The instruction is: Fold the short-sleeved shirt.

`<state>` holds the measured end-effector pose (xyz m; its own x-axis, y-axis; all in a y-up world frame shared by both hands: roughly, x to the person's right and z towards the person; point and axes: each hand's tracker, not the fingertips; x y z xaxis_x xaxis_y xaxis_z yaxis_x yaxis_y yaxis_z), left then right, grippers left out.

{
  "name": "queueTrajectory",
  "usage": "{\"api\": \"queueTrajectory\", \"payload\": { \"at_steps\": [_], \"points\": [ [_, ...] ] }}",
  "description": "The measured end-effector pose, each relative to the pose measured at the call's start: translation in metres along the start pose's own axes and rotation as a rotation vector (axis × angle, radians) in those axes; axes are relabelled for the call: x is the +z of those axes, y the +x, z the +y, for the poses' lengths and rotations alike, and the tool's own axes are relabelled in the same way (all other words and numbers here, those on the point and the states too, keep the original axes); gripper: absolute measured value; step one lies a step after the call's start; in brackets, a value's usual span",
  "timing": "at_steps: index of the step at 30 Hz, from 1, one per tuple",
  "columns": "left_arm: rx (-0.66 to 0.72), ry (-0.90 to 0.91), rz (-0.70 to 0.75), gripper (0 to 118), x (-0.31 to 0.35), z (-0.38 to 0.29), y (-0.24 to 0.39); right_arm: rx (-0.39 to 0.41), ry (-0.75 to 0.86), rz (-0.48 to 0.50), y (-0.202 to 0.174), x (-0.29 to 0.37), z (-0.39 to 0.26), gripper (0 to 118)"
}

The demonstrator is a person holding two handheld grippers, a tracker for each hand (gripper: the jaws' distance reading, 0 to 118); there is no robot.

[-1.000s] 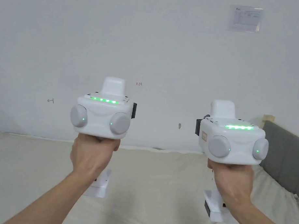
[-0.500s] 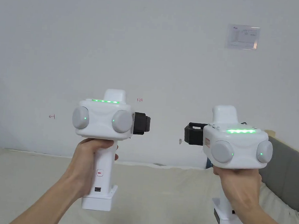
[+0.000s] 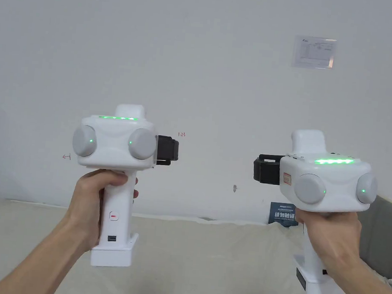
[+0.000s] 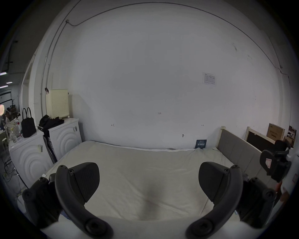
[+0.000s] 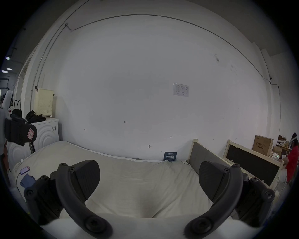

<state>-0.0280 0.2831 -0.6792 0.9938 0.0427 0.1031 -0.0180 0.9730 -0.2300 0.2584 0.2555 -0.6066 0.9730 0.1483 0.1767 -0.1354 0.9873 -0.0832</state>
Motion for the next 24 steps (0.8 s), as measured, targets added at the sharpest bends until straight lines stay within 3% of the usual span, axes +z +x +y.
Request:
{"api": "queueTrajectory", "payload": {
  "at_steps": [3,6,12,24],
  "points": [
    [-0.005,-0.003,-0.015,118,0.005,-0.005,0.007,0.008,-0.007,0.010,0.001,0.002,0.003,118],
    [-0.092,0.051,0.119,118,0.005,-0.011,0.017,0.018,-0.002,0.003,0.000,0.002,0.007,118],
    [-0.058,0.087,0.027,118,0.013,-0.013,0.009,0.004,-0.020,0.004,0.002,0.004,0.006,118],
    [-0.081,0.062,0.049,118,0.012,-0.021,0.007,0.009,-0.017,-0.015,0.001,0.001,0.001,118]
  ]
}}
